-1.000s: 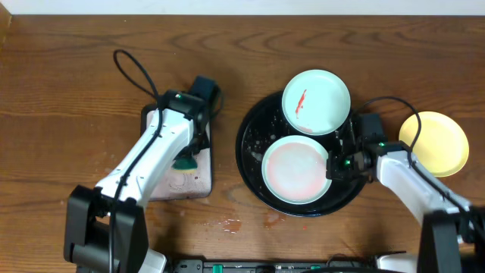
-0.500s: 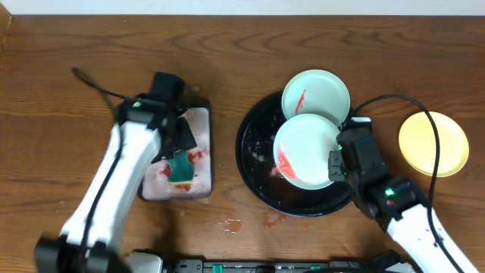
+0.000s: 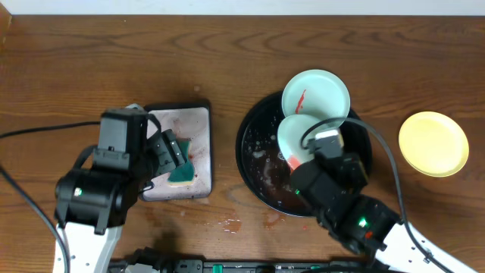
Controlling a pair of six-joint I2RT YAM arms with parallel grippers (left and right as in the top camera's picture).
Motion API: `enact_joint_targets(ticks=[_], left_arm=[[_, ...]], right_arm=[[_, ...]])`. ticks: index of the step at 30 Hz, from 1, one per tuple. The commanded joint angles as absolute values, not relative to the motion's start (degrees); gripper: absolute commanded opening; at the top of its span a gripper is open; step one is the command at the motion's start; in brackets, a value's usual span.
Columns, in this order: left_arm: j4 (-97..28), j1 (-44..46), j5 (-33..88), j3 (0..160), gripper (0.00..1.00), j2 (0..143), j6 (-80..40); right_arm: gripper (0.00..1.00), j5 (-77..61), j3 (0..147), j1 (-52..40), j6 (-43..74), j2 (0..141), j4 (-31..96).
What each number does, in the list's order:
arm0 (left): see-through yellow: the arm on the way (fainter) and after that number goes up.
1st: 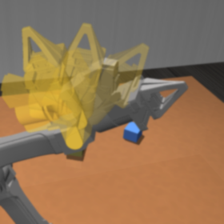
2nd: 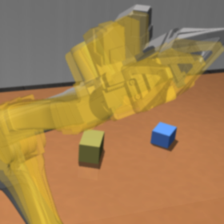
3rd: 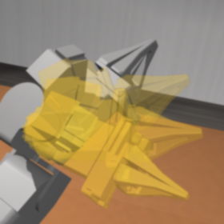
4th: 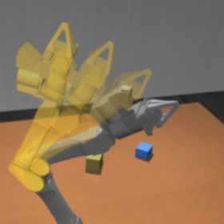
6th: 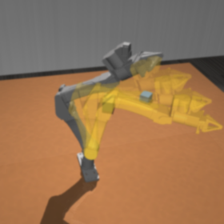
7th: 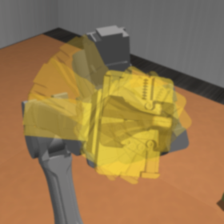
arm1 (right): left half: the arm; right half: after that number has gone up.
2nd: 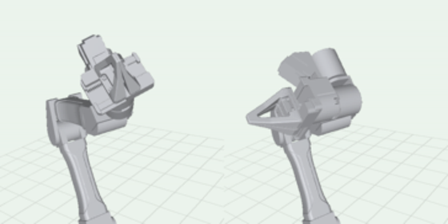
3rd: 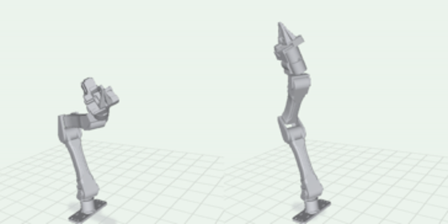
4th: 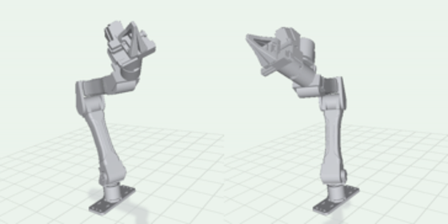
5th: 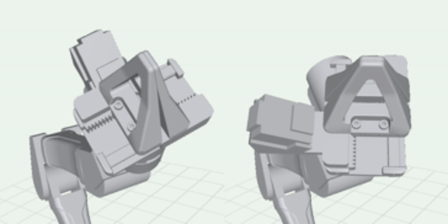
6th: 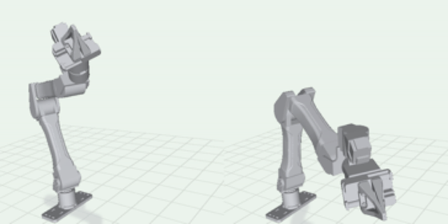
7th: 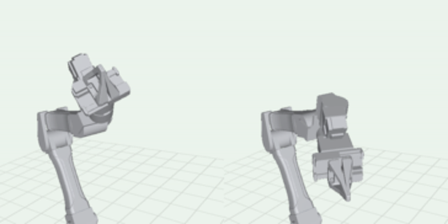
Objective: Clean dirty plates on tray and stack at the side
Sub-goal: 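Lift the pale green plate upright with the right gripper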
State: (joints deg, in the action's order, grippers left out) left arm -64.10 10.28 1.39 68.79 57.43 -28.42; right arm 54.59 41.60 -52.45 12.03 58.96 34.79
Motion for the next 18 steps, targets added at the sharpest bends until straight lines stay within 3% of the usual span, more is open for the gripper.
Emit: enact_joint_targets(ticks=[1, 11, 18], left_arm=[[-64.2, 10.04, 1.52, 69.23, 0.83, 56.34, -27.88], [-64.2, 10.04, 1.52, 69.23, 0.83, 57.19, -27.88], [-64.2, 10.04, 1.52, 69.23, 0.83, 57.23, -27.88]], right_arm=[[0.01, 61.71, 42.02, -57.52, 4.45, 58.5, 32.58], [0.01, 73.47, 42.02, -65.36, -20.88, 58.52, 17.1], [0.01, 73.47, 42.0, -66.46, -24.49, 58.52, 14.09]])
